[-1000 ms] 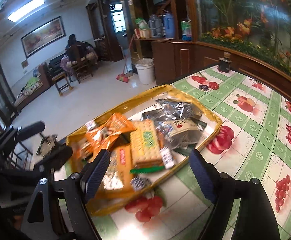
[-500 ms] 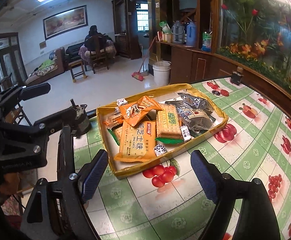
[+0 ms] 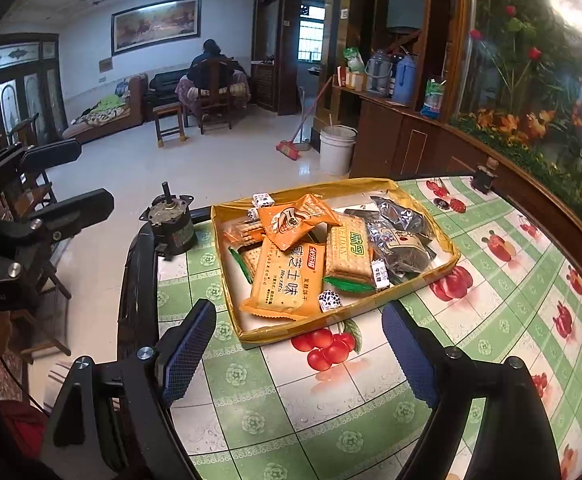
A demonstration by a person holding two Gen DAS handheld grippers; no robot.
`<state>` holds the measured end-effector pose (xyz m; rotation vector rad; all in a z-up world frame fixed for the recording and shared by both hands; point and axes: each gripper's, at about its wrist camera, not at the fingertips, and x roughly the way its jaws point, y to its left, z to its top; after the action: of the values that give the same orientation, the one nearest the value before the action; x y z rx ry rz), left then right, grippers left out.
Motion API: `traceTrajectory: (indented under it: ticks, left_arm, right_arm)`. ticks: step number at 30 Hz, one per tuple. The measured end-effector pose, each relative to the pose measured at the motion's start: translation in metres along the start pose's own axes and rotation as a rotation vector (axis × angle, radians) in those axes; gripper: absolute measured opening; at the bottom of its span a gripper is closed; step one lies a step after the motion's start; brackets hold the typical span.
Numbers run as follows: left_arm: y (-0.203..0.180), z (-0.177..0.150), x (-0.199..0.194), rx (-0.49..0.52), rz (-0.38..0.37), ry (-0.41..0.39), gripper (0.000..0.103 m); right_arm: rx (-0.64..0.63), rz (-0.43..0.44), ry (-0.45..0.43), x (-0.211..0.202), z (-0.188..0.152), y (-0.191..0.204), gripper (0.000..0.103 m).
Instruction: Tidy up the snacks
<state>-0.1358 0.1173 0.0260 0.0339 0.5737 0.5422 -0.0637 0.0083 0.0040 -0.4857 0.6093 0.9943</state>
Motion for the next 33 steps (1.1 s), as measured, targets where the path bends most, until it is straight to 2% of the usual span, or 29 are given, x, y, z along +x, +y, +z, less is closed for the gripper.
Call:
traceTrajectory:
  ticks: [5,23,33]
  left_arm:
    - [0.003,-0.001,-0.002,-0.002,-0.003,0.0,0.088]
    - [0.008,-0.004,-0.003,0.001,-0.019,0.016,0.088]
    - [0.007,-0.004,-0.002,-0.008,0.003,-0.014,0.088]
  right_arm:
    - [-0.035,-0.015,-0.009,-0.002,0.003,0.006,0.086]
    - [-0.044,-0.011,-0.037,-0.01,0.011,0.003,0.087]
    - [-0.049,-0.005,-0.037,-0.007,0.013,0.005,0.087]
